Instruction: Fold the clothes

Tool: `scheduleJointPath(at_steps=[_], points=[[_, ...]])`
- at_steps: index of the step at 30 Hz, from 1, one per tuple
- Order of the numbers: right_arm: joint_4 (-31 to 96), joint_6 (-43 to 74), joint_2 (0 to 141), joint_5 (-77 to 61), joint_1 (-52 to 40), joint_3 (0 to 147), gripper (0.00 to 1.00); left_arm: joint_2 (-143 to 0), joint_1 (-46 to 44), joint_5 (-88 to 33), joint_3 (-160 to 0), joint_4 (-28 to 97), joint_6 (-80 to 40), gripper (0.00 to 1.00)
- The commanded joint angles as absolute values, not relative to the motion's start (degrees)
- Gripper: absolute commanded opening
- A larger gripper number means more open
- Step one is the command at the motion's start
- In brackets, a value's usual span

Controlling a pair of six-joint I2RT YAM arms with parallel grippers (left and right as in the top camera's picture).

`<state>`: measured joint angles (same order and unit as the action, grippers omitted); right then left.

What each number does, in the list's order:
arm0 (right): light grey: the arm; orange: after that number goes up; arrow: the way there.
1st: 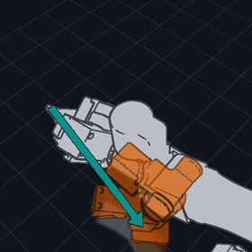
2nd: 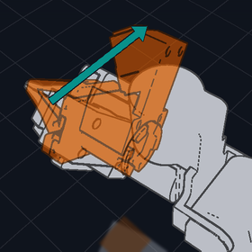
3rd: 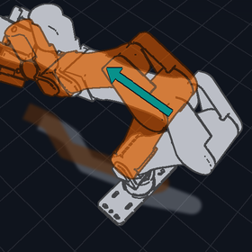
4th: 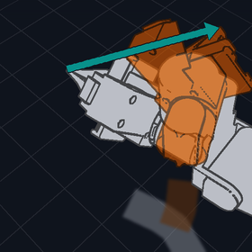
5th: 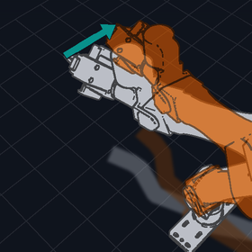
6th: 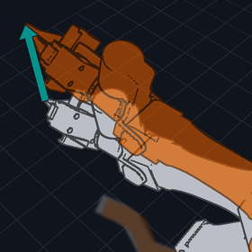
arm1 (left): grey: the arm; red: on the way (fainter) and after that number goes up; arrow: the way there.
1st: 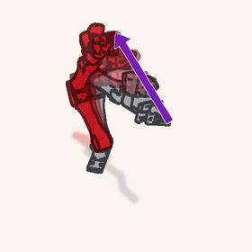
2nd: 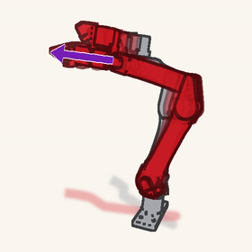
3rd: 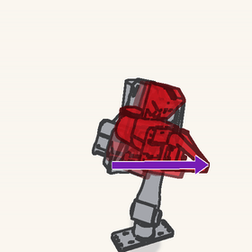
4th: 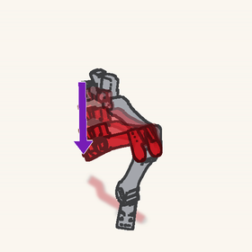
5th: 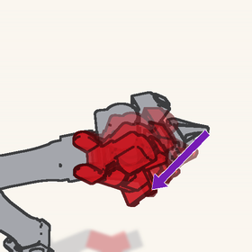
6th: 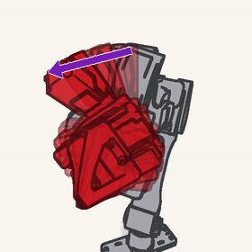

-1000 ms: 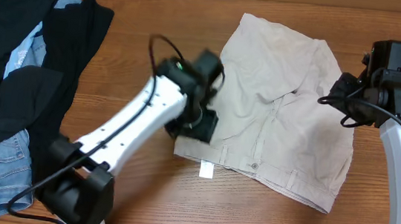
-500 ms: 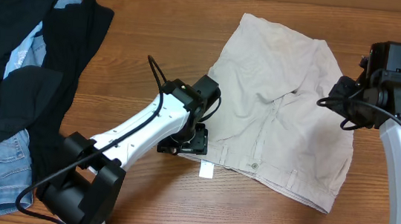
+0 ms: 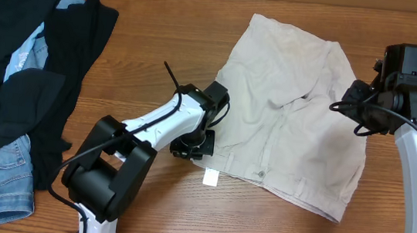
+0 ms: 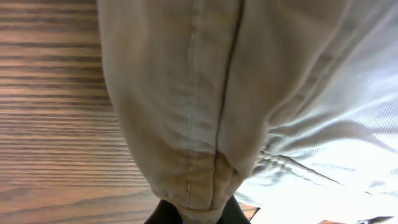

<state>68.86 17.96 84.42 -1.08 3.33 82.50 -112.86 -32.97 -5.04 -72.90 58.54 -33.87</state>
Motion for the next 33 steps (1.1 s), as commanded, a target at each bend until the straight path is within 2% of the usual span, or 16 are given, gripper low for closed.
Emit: scheduleJointPath(at_steps=[1,5,6,7,10,15,17,20,23,26,28,33], points=[[69.32,17.52,84.01,-0.69,3.36,83.26,0.39,-112.81,-25.5,3.88,-77.47,60.34,-32.23,0.04],[70.37,17.5,84.01,-0.69,3.36,83.26,0.39,-112.81,-12.62,3.57,-89.38,52.21,-31.03,0.04],[70.61,17.5,84.01,-0.69,3.36,83.26,0.39,-112.81,-9.89,-0.38,-92.51,50.39,-30.37,0.17],[70.76,17.52,84.01,-0.69,3.36,83.26,0.39,-112.81,-7.35,-3.62,-95.5,50.22,-29.91,0.42],[70.83,17.5,84.01,-0.69,3.36,83.26,0.39,-112.81,-2.39,-9.89,-102.94,56.51,-29.5,0.6],[70.76,17.47,84.01,-0.67,3.36,83.26,0.39,-112.81,-3.25,-16.58,-105.75,75.22,-23.92,0.62],[70.41,16.73,84.03,-0.67,3.36,83.26,0.4,-112.81,-6.94,-16.53,-105.47,80.97,-22.83,0.63],[70.43,16.21,84.01,-0.64,3.36,83.26,0.4,-112.81,-16.71,-15.77,-104.14,82.98,-23.68,0.63],[70.63,16.21,84.03,-0.64,3.36,83.26,0.41,-112.81,-27.9,-14.44,-102.06,81.19,-28.21,0.65],[70.63,16.19,84.03,-0.64,3.36,83.26,0.41,-112.81,-35.22,-14.48,-96.82,75.77,-32.56,0.72],[70.65,16.19,84.03,-0.64,3.36,83.26,0.41,-112.81,-37.36,-14.68,-91.61,69.65,-35.29,0.75],[70.89,16.21,84.01,-0.69,3.36,83.26,0.42,-112.84,-36.8,-14.83,-78.59,51.09,-35.79,0.75]])
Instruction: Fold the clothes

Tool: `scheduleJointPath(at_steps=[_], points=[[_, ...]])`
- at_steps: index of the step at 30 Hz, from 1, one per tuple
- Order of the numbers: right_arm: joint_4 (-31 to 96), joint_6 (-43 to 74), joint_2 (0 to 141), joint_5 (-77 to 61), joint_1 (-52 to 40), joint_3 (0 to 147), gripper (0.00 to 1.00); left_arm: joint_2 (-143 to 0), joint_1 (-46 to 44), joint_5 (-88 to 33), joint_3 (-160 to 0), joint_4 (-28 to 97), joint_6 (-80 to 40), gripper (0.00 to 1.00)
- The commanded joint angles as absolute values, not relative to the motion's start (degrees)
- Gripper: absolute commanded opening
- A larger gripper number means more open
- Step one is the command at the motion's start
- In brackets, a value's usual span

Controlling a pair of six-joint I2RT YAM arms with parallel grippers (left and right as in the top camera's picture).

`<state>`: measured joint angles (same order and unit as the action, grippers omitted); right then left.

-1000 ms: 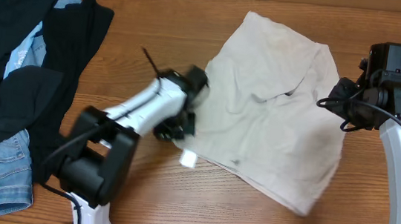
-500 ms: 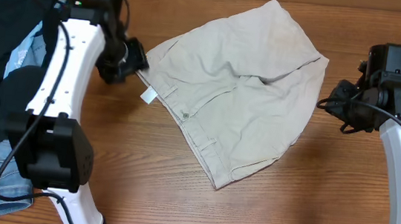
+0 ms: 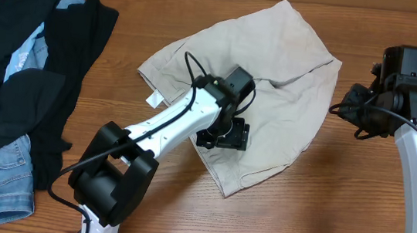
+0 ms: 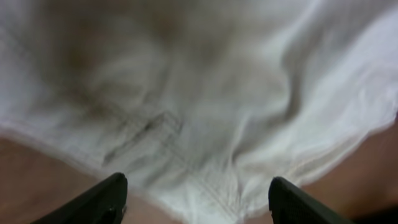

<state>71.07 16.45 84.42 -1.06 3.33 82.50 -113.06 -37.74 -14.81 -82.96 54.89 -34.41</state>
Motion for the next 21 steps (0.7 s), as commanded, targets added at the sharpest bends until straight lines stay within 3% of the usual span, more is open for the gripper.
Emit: scheduleJointPath(at_steps=[1,10,16,21], points=[[70.98,16.19,84.01,-0.69,3.36,83.26,0.41,-112.84,-36.07,-14.83,-76.99,48.93,-35.81,0.75],[71.29,16.21,84.01,-0.69,3.36,83.26,0.42,-119.11,-30.85,-14.87,-73.23,44.58,-35.81,0.78],[71.46,16.21,84.01,-0.69,3.36,83.26,0.42,-123.87,-16.25,-18.31,-74.11,42.3,-31.83,0.76],[71.46,16.21,84.01,-0.69,3.36,83.26,0.42,-123.87,-5.69,-18.72,-83.7,42.81,-24.64,0.74]])
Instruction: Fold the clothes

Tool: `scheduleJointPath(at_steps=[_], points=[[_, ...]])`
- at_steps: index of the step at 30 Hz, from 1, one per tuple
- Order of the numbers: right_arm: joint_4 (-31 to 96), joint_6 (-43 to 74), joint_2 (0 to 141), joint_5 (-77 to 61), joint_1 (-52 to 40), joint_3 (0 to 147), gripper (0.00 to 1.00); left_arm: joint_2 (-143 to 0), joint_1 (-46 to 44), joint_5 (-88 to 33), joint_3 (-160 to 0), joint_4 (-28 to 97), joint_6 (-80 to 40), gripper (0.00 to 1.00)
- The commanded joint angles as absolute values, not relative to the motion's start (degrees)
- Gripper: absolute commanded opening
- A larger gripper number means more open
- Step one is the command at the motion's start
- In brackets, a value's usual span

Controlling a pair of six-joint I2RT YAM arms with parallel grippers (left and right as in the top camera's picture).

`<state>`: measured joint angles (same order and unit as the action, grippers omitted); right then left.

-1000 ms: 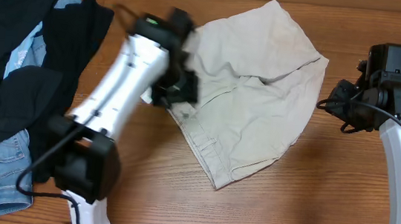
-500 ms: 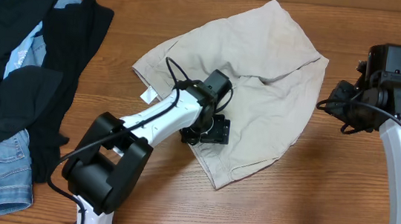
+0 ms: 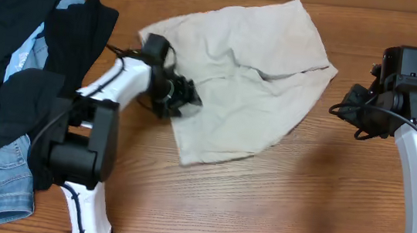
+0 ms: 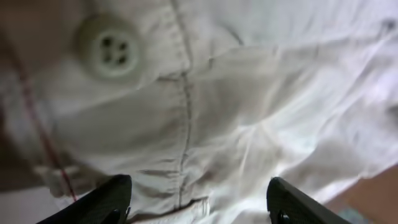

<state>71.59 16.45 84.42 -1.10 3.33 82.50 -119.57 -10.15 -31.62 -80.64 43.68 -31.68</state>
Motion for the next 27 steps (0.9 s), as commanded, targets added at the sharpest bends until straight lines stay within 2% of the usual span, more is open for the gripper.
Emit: scheduleJointPath(at_steps=[1,4,6,11,15,18,24,27], points=[[71.46,16.21,84.01,-0.69,3.36,83.26,0.42,-123.87,-4.4,-18.65,-86.39,42.85,-24.32,0.75],[71.42,16.21,84.01,-0.67,3.36,83.26,0.42,-123.87,-2.57,-18.74,-92.97,46.61,-23.66,0.75],[70.91,16.21,84.03,-0.64,3.36,83.26,0.43,-123.85,-2.44,-18.65,-97.95,53.84,-20.47,0.76],[69.93,16.23,86.83,-0.73,3.36,83.07,0.54,-123.42,-1.89,-14.98,-112.95,79.66,-19.27,0.77],[65.89,15.11,92.36,-4.21,3.36,80.84,0.57,-122.02,-4.51,-13.28,-113.21,88.38,-19.27,0.79],[60.14,13.17,98.43,-10.81,3.36,80.82,0.58,-122.04,-7.22,-11.7,-111.5,88.05,-19.29,0.79],[48.51,13.23,114.87,-13.15,3.36,80.82,0.58,-122.04,-12.95,-8.16,-110.93,92.53,-19.53,0.78],[44.71,13.23,118.96,-17.8,3.36,80.82,0.58,-122.04,-15.68,-5.52,-106.85,90.13,-21.76,0.79]])
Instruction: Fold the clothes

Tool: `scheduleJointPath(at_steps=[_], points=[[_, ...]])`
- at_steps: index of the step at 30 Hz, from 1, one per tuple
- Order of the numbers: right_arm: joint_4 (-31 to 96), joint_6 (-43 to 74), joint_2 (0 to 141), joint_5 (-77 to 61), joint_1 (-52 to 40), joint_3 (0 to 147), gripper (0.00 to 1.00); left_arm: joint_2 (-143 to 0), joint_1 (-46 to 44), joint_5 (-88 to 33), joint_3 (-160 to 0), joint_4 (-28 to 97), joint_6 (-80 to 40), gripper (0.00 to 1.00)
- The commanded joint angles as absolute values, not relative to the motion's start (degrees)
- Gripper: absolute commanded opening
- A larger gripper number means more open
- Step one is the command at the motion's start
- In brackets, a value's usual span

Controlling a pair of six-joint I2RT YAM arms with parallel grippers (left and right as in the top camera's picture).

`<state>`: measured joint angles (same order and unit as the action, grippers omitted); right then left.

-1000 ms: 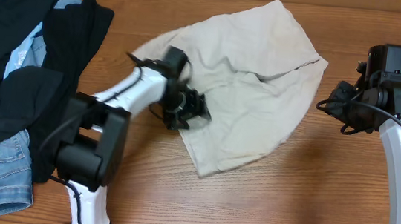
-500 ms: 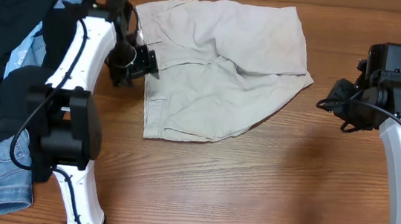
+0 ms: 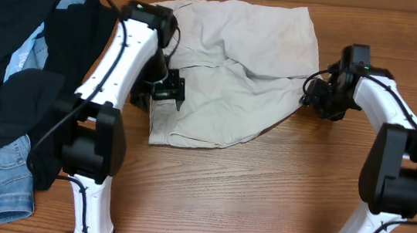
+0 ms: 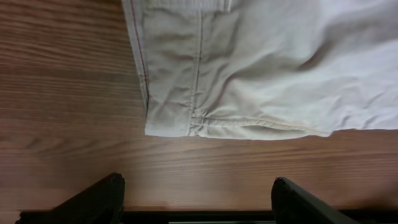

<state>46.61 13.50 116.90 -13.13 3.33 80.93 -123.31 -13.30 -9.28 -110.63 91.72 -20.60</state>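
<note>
The beige shorts (image 3: 233, 65) lie folded over on themselves at the top centre of the wooden table (image 3: 261, 207). My left gripper (image 3: 168, 90) hangs over their left edge. In the left wrist view a hemmed corner of the shorts (image 4: 249, 68) fills the top. There my left gripper (image 4: 196, 190) is open, with only bare wood between its fingers (image 4: 102, 196). My right gripper (image 3: 313, 96) is at the right edge of the shorts; its jaws are too dark to read.
A heap of black garments (image 3: 24, 58) and blue denim covers the left end of the table, close beside the left arm. Bare wood lies in front of the shorts.
The shorts have shifted up and left and lie flatter. My left gripper, then low over the buttoned waistband, now looks down on a corner of them. The right arm has moved in to their right edge.
First the shorts lay spread out at the right centre, my left gripper shut on their lower left edge. Then they were folded over, with the gripper open above them. Later they sat further left, and now they lie folded at the top centre.
</note>
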Motion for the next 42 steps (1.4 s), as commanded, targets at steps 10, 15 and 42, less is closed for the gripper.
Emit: scheduleJointPath(at_steps=[10,15,42], points=[[41.15,13.21,119.92,-21.5,3.36,80.84,0.47,-122.13,-19.27,-5.5,-88.66,74.3,-22.76,0.81],[40.53,13.17,119.92,-24.01,3.4,80.84,0.04,-122.13,-19.14,-1.89,-86.72,73.06,-23.42,0.81],[69.04,22.74,94.41,4.6,7.46,72.71,0.42,-122.13,-18.24,-1.13,-86.72,75.85,-23.83,0.87]])
